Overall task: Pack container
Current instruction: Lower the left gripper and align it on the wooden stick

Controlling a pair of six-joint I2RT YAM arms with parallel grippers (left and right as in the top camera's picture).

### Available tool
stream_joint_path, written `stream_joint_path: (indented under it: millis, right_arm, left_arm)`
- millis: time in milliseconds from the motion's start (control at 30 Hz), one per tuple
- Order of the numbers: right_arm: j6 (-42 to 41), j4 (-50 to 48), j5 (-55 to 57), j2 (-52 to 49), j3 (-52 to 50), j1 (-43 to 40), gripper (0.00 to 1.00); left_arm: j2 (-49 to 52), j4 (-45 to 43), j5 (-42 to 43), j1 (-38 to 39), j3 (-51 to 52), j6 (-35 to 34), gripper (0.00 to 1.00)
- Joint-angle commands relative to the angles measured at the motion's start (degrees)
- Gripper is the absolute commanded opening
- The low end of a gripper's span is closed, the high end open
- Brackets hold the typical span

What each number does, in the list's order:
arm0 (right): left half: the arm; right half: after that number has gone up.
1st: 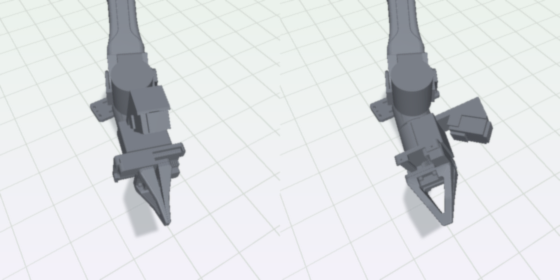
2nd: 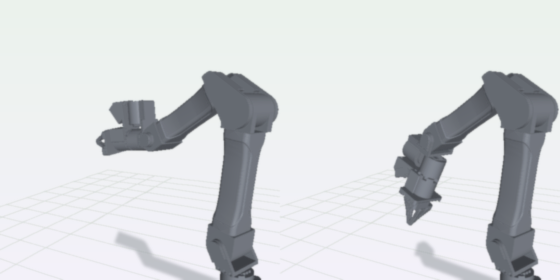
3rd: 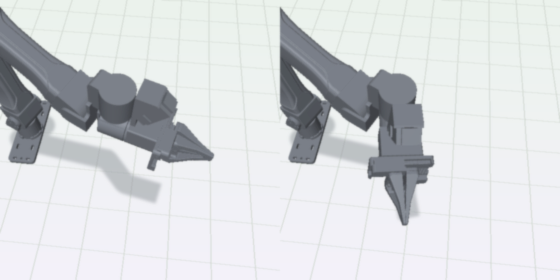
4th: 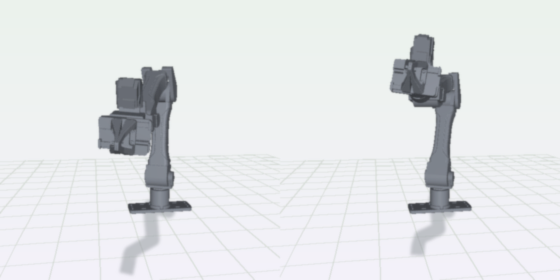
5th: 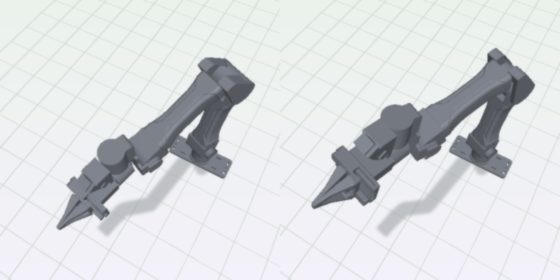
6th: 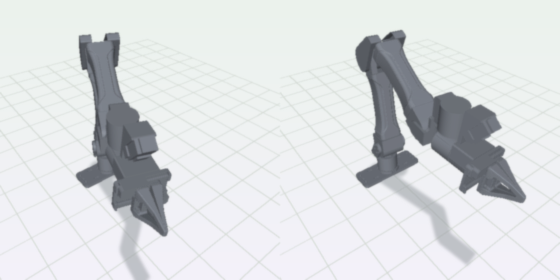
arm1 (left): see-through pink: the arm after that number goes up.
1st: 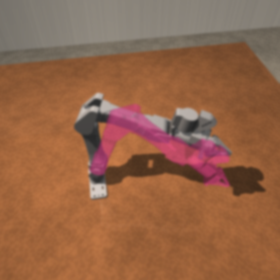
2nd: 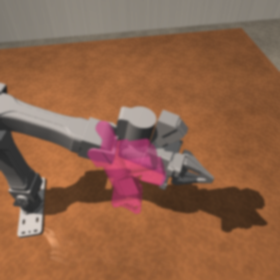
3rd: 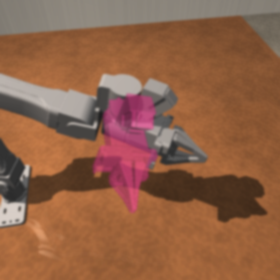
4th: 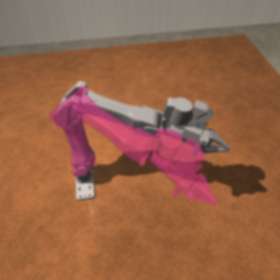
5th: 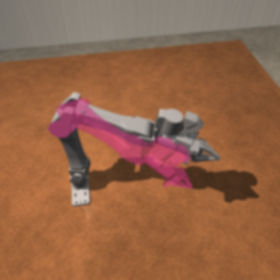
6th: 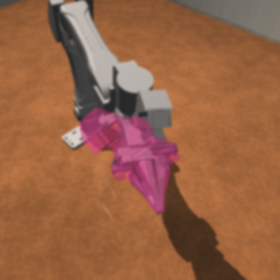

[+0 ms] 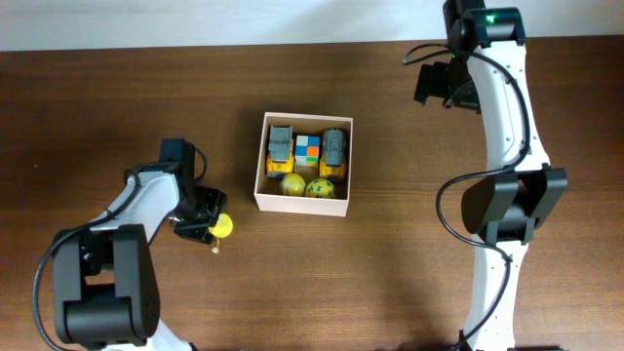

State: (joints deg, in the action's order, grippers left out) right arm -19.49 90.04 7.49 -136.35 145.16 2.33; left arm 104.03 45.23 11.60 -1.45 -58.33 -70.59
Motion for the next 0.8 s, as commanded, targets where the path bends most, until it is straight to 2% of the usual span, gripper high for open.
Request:
stream_joint_path:
  millis: [0, 100, 500, 767]
  right_arm:
    - [-0.3, 0.1, 0.3, 0.9, 0.1, -0.2, 0.99]
    - [-0.3, 0.1, 0.3, 0.9, 0.1, -0.2, 0.99]
    - [-0.3, 0.1, 0.3, 0.9, 0.1, -0.2, 0.99]
    - [-0.3, 0.1, 0.3, 0.9, 0.1, -0.2, 0.99]
  left_arm:
    - [4.8, -0.2, 0.4, -0.5, 4.0, -0.1, 0.6]
    - [4.8, -0.2, -2.1, -0.9, 4.0, -0.1, 0.61]
    - [4.8, -0.7, -22.3, -1.0, 4.0, 8.9, 0.58]
    - [4.8, -4.2, -23.6, -1.0, 3.6, 13.3, 0.58]
